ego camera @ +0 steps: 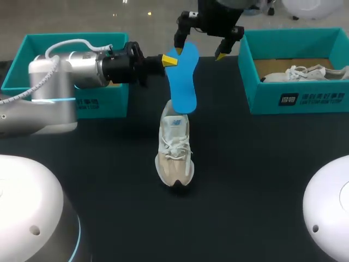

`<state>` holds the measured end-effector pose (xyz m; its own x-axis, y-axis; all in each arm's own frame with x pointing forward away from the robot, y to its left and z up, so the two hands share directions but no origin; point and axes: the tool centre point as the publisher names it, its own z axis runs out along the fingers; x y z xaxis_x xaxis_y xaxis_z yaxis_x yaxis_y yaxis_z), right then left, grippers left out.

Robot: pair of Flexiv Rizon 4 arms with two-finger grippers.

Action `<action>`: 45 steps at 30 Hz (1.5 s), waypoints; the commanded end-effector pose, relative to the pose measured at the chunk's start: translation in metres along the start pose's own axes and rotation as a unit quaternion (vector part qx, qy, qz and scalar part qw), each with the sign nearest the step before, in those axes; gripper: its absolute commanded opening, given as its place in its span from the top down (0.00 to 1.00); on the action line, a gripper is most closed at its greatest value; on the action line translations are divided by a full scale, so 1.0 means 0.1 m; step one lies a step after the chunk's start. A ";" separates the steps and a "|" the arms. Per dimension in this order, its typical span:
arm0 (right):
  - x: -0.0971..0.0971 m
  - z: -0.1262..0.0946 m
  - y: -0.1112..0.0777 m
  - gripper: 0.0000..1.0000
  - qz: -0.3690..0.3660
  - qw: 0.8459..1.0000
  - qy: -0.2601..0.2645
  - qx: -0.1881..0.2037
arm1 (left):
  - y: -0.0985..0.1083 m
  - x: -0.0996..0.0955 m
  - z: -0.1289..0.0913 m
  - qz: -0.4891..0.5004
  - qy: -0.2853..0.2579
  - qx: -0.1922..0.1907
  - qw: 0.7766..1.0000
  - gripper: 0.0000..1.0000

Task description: Take the shoe out of the shoebox, open the shoe tongue, remove and reinsert the insole, then place the shoe into the shoebox

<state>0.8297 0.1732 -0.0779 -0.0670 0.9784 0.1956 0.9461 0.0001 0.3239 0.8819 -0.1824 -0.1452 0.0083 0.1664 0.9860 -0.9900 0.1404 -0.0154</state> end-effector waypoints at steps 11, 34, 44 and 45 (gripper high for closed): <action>0.27 0.26 0.09 0.00 -0.006 0.986 -0.160 0.045 | 0.02 -0.02 0.02 -0.003 -0.010 -0.009 1.000 1.00; 0.28 0.21 0.10 0.00 -0.007 0.988 -0.148 0.045 | 0.05 -0.04 -0.02 -0.009 -0.015 -0.022 1.000 1.00; 0.28 0.21 0.10 0.00 -0.007 0.988 -0.148 0.045 | 0.04 -0.05 -0.01 -0.011 -0.015 -0.022 1.000 1.00; 0.28 0.21 0.10 0.00 -0.007 0.988 -0.148 0.045 | 0.04 -0.05 -0.01 -0.011 -0.015 -0.022 1.000 1.00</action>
<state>0.8437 0.2043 -0.0892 0.0030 0.9958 -0.0910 0.9709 0.0189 0.2387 0.8771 -0.1807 -0.1494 0.0245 0.1352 0.9905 -0.9831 0.1829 -0.0006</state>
